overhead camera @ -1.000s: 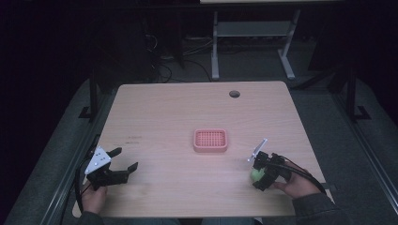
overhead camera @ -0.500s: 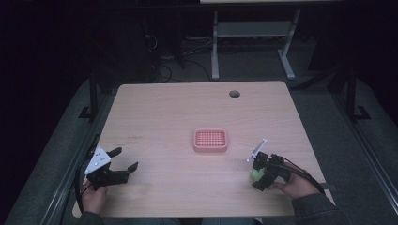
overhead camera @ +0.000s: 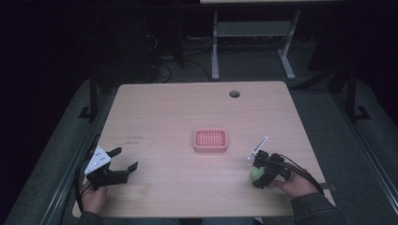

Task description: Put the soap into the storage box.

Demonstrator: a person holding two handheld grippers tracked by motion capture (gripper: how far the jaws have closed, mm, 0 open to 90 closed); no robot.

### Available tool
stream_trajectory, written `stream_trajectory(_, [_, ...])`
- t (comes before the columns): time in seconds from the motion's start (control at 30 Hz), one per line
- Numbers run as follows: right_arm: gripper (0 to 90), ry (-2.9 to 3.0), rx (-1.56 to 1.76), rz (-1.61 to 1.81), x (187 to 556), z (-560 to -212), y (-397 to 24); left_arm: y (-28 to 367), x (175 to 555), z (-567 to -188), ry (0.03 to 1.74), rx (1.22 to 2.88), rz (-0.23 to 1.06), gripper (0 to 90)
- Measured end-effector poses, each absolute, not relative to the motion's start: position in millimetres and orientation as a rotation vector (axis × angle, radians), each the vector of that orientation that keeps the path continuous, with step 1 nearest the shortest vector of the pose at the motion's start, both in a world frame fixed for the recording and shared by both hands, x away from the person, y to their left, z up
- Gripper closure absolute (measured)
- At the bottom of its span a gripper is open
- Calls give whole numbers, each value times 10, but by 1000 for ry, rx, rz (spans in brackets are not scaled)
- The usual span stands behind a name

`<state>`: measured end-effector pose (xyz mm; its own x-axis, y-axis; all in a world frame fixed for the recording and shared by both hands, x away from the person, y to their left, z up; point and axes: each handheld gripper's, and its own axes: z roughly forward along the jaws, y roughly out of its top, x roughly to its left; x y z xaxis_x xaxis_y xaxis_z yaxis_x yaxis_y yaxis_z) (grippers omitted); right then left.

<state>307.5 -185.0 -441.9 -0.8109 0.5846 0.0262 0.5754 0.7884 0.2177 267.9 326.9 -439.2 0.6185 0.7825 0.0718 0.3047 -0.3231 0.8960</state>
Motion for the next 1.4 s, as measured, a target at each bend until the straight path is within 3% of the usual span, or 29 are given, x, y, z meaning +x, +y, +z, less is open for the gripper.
stream_trajectory(1.4, [260,2963,865,338,3065,-4452,-1897,3273,2674,-4382,863,1892,632,141])
